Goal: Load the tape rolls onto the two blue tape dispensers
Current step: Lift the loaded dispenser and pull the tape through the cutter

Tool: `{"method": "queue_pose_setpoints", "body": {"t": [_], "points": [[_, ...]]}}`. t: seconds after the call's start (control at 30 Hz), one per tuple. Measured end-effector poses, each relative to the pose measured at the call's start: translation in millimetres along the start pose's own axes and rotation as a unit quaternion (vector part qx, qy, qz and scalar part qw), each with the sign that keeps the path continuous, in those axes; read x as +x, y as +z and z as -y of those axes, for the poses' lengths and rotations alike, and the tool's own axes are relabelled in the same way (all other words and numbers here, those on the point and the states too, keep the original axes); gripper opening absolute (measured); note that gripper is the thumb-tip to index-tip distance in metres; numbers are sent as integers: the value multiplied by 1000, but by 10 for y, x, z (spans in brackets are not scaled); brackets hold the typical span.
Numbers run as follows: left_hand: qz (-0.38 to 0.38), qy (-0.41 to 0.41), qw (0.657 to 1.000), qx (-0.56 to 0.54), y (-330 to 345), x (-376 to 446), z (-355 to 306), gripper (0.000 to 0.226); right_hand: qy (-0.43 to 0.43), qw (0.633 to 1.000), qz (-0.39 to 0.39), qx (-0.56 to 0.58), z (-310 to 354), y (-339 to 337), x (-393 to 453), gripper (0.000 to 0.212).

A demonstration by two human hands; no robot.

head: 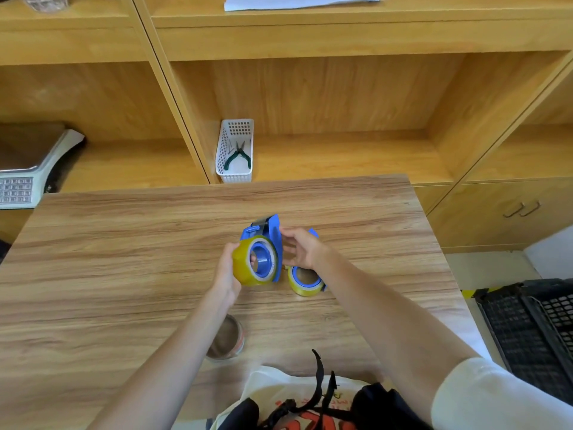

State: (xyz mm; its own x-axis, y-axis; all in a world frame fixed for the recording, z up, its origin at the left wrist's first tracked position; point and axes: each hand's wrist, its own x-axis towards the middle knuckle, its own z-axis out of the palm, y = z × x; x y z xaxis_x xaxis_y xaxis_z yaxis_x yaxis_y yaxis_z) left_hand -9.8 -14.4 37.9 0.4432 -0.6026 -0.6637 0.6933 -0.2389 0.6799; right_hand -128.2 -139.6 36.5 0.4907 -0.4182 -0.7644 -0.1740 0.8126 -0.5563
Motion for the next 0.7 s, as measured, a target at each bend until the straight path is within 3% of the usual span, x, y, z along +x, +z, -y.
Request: {"method": "queue_pose_setpoints", "body": {"t": [0.17,0.3,0.4,0.57,0.7], "points": [[-84,14,996,10,-87,182,54,23,2,997,-39,-66,-45,140,61,29],[-148,95,976,130,-118,222,88,20,14,993,-50,-103,-106,234,164,37],[-125,99,952,262,-201,252,133,22,6,989,-64,-136,-126,304,252,39],[-53,92,920,377,-406,390,239,18,16,978,-66,-197,-217,363,481,47],[-70,93,878,465,-505,527,224,20,18,980,-64,-187,-256,403,590,45]]}}
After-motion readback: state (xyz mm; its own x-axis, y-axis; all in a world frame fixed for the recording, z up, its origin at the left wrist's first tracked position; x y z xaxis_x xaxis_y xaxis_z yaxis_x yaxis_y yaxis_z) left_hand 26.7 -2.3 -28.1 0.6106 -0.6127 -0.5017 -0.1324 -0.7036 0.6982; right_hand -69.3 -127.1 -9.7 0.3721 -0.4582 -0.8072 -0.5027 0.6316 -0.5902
